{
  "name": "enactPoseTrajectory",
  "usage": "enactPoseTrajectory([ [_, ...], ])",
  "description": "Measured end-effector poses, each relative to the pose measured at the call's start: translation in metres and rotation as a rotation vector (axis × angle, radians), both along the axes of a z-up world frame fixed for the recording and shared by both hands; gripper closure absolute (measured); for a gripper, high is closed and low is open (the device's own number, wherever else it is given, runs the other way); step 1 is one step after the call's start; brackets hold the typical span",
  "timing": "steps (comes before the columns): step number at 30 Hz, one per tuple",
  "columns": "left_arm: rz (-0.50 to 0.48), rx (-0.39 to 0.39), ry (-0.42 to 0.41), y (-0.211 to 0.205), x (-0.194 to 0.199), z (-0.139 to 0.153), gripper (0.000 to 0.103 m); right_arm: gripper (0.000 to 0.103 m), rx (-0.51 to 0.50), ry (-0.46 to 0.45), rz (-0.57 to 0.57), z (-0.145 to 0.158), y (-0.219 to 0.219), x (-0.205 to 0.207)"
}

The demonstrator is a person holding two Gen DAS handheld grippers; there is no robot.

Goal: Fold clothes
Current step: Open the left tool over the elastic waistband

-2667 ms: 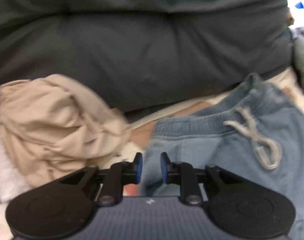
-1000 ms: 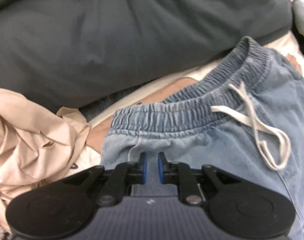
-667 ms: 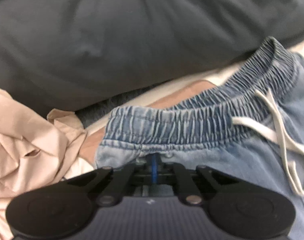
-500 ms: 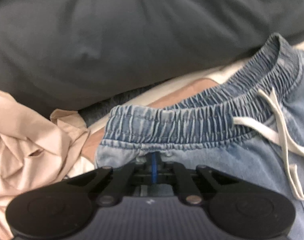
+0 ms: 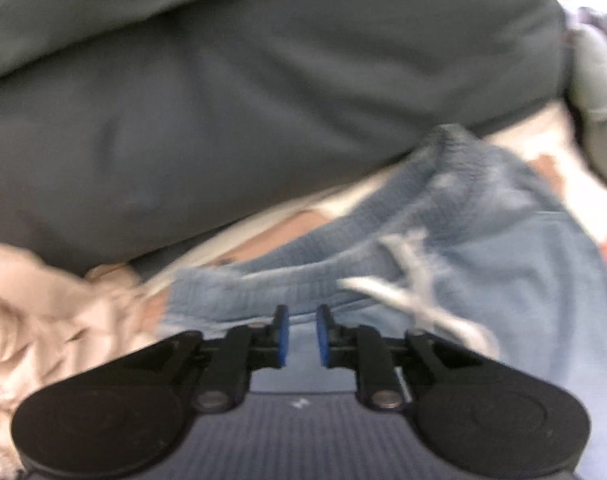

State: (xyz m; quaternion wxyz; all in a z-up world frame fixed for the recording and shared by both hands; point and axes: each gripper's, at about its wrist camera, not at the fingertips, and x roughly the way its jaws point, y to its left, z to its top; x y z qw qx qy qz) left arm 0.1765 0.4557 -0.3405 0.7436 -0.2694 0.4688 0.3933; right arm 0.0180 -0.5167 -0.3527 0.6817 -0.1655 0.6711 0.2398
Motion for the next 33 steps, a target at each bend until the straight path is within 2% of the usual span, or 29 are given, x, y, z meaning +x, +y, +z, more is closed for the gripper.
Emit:
enactPoseTrajectory([
  [1, -0.017, 0.008, -0.010, -0.008, 0.010, 0.003, 0.064, 0.089, -0.002, 0.003, -0.004, 0.000, 0.001, 0.000],
  [2, -0.026, 0.011, -0.021, -0.016, 0.019, 0.005, 0.062, 0.089, -0.004, 0.007, -0.007, 0.000, 0.001, -0.001],
  [7, -0.027, -0.034, -0.075, -0.038, 0.058, -0.006, 0.062, 0.089, -0.021, 0.022, -0.015, -0.001, 0.006, -0.004],
  [15, -0.038, -0.052, -0.127, -0.057, 0.114, -0.025, 0.062, 0.089, -0.019, 0.033, -0.029, -0.001, 0.007, -0.014],
  [23, -0.024, -0.025, -0.111, -0.049, 0.165, -0.056, 0.063, 0.090, -0.034, 0.053, -0.024, -0.001, 0.013, -0.022],
  [29, 0.004, 0.048, -0.073, -0.028, 0.171, -0.074, 0.061, 0.090, -0.047, 0.069, -0.042, -0.002, 0.018, -0.029],
  [33, 0.068, 0.061, -0.078, -0.011, 0.170, -0.079, 0.068, 0.090, -0.056, 0.079, -0.058, -0.002, 0.021, -0.033],
])
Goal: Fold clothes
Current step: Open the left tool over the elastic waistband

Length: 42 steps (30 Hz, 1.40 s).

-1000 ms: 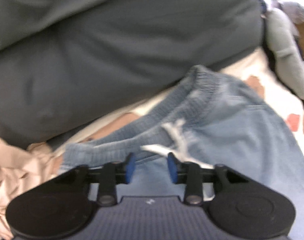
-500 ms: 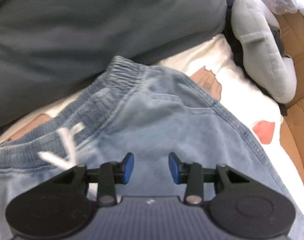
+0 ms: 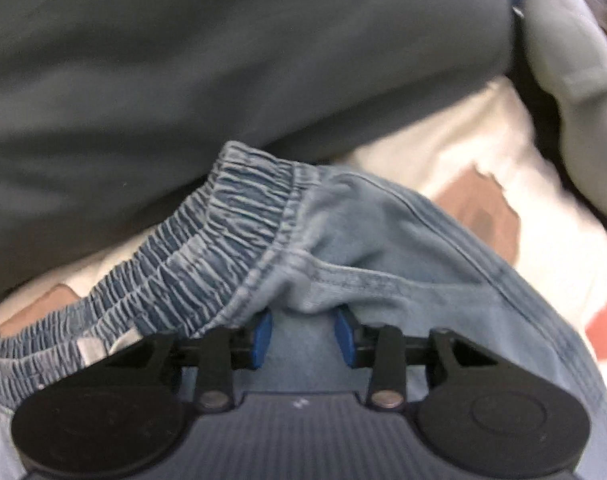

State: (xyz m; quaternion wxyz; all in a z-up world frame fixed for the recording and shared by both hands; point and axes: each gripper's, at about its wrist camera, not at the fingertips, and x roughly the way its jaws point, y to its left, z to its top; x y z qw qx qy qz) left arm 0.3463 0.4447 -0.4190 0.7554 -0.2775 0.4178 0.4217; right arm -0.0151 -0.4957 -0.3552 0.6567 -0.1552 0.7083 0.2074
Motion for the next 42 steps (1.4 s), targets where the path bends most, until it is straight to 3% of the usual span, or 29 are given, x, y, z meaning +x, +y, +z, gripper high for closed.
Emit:
enactPoseTrajectory([
  [3, 0.063, -0.017, -0.021, 0.013, -0.003, -0.002, 0.076, 0.090, -0.010, 0.006, 0.004, 0.000, 0.004, -0.004],
  [5, 0.169, -0.081, -0.061, 0.032, -0.014, -0.006, 0.098, 0.090, -0.014, 0.011, 0.005, -0.001, 0.006, -0.007],
  [7, 0.242, -0.158, -0.103, 0.048, -0.023, -0.011, 0.100, 0.090, -0.016, 0.013, -0.008, -0.001, 0.008, -0.010],
  [12, 0.182, -0.169, -0.049, 0.052, -0.017, -0.004, 0.100, 0.090, -0.017, 0.009, -0.015, 0.000, 0.011, -0.020],
  [16, 0.113, -0.138, 0.001, 0.038, -0.012, 0.011, 0.094, 0.089, -0.021, 0.004, -0.015, 0.000, 0.015, -0.028],
  [17, 0.082, -0.122, 0.025, 0.033, -0.009, 0.015, 0.084, 0.089, -0.020, 0.004, -0.016, 0.000, 0.016, -0.029],
  [18, 0.058, -0.115, 0.032, 0.028, -0.006, 0.021, 0.081, 0.089, -0.019, 0.004, -0.017, 0.000, 0.016, -0.031],
  [22, -0.021, -0.116, 0.037, 0.007, 0.000, 0.040, 0.078, 0.089, -0.022, 0.001, -0.015, 0.000, 0.020, -0.039],
  [26, -0.097, -0.175, 0.050, -0.017, 0.004, 0.041, 0.075, 0.089, -0.025, -0.001, -0.015, 0.000, 0.024, -0.047],
  [29, -0.159, -0.163, 0.082, -0.034, 0.009, 0.032, 0.067, 0.089, -0.022, -0.004, -0.016, 0.001, 0.027, -0.053],
  [34, -0.129, -0.150, 0.073, -0.032, 0.007, 0.006, 0.064, 0.089, -0.020, -0.008, -0.021, 0.001, 0.031, -0.064],
  [37, -0.129, -0.113, 0.049, -0.029, 0.005, 0.002, 0.057, 0.089, -0.021, -0.014, -0.024, 0.001, 0.034, -0.070],
  [42, -0.141, -0.097, 0.050, -0.025, 0.004, 0.002, 0.055, 0.089, -0.014, -0.018, -0.030, 0.002, 0.038, -0.081],
])
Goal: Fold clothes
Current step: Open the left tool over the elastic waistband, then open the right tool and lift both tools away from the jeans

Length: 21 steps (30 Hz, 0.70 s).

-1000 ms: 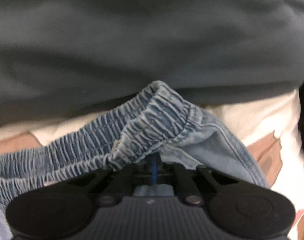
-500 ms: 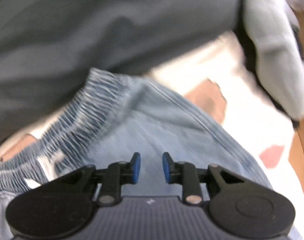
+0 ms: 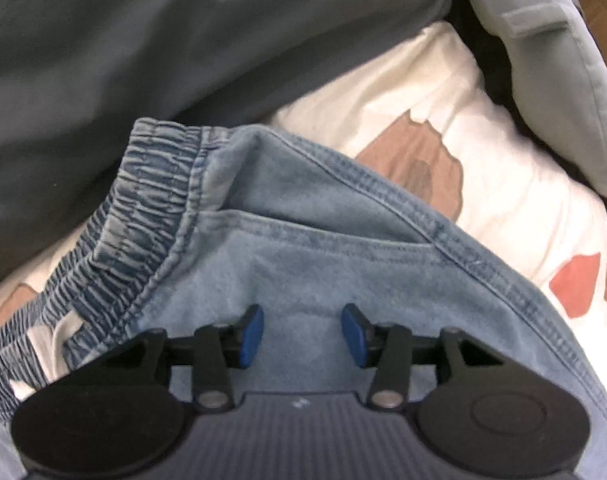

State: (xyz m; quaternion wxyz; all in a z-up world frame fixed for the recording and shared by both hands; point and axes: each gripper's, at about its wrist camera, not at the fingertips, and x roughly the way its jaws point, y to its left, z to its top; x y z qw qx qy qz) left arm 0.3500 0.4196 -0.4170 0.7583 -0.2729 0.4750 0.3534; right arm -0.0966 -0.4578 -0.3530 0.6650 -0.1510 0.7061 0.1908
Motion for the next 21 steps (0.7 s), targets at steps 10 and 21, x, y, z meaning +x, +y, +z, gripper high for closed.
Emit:
enactPoseTrajectory([
  [10, -0.059, 0.071, -0.026, -0.030, -0.036, 0.040, 0.059, 0.089, 0.018, -0.020, 0.006, 0.002, 0.008, -0.025],
  [21, -0.086, 0.098, -0.063, -0.074, -0.060, 0.117, 0.059, 0.089, 0.038, -0.041, 0.025, 0.003, 0.019, -0.054],
])
